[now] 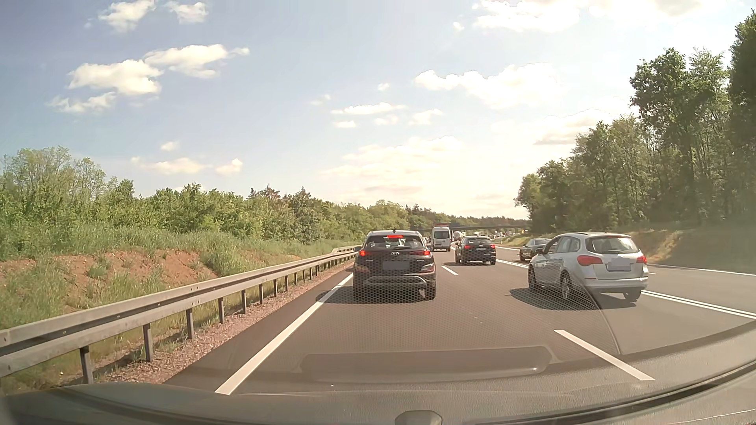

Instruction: Follow the waypoints while adhering to traffic rules and regulations

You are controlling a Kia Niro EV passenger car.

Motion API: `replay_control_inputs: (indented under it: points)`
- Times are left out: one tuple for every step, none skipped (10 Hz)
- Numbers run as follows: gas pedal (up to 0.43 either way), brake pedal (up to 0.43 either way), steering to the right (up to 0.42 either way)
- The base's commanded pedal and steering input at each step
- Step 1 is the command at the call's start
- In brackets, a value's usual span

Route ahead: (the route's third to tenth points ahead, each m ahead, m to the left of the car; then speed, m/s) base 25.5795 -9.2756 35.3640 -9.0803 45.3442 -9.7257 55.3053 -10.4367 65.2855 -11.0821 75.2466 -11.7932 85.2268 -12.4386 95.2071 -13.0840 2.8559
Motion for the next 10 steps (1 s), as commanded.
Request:
replay_control_inputs:
  points:
    - [0.02,0.0,0.001]
    - [0.02,0.0,0.001]
    - [0.02,0.0,0.001]
    - [0.02,0.0,0.001]
    - [0.02,0.0,0.001]
    - [0.02,0.0,0.001]
    - [0.02,0.0,0.001]
    - [0.02,0.0,0.001]
    - [0.02,0.0,0.001]
    - [0.02,0.0,0.001]
